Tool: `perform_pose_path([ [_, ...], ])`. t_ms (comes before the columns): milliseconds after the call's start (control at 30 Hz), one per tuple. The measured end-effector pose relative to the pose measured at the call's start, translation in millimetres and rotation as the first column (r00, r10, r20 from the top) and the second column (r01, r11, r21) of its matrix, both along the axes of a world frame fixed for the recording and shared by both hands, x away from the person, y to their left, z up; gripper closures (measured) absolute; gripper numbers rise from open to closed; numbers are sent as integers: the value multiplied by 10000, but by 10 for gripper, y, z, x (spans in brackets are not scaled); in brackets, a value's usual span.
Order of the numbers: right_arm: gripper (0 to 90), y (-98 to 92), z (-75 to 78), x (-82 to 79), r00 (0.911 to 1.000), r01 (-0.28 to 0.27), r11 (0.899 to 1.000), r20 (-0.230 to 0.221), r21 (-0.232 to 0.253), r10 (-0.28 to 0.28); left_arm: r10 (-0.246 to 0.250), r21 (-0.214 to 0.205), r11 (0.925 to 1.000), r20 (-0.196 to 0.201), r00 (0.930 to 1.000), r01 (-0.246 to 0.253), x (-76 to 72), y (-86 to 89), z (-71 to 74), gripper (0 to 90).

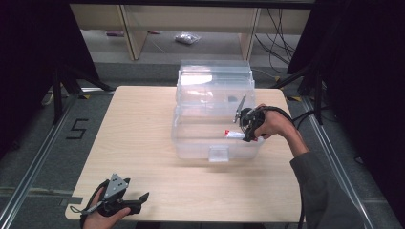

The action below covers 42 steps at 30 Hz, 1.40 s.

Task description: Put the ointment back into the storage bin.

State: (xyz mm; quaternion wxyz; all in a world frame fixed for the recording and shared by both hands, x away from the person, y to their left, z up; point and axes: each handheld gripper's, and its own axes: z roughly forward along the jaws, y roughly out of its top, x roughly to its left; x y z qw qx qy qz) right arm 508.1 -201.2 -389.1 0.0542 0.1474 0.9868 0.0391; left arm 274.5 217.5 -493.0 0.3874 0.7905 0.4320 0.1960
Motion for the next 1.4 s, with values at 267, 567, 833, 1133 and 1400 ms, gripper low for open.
perform_pose_path([
  [267,706,11,-17,-1,9997,-173,9998,-169,29,173,-10,22,10000,-5,10000,10,-1,3,2,151],
  [567,705,6,-101,12,9989,-298,9994,-354,175,304,102,11,9999,11,9999,-102,3,4,-3,151],
  [833,669,-10,-101,35,9988,62,9990,-483,441,-41,38,-2,10000,-33,10000,-38,0,8,4,151],
  [1133,644,-48,16,20,9989,370,9967,-328,726,-347,48,21,10000,1,10000,-48,-2,7,5,151],
  [1400,622,-88,56,8,9980,571,9926,-340,1075,-537,163,2,9999,79,9998,-163,5,0,-7,151],
])
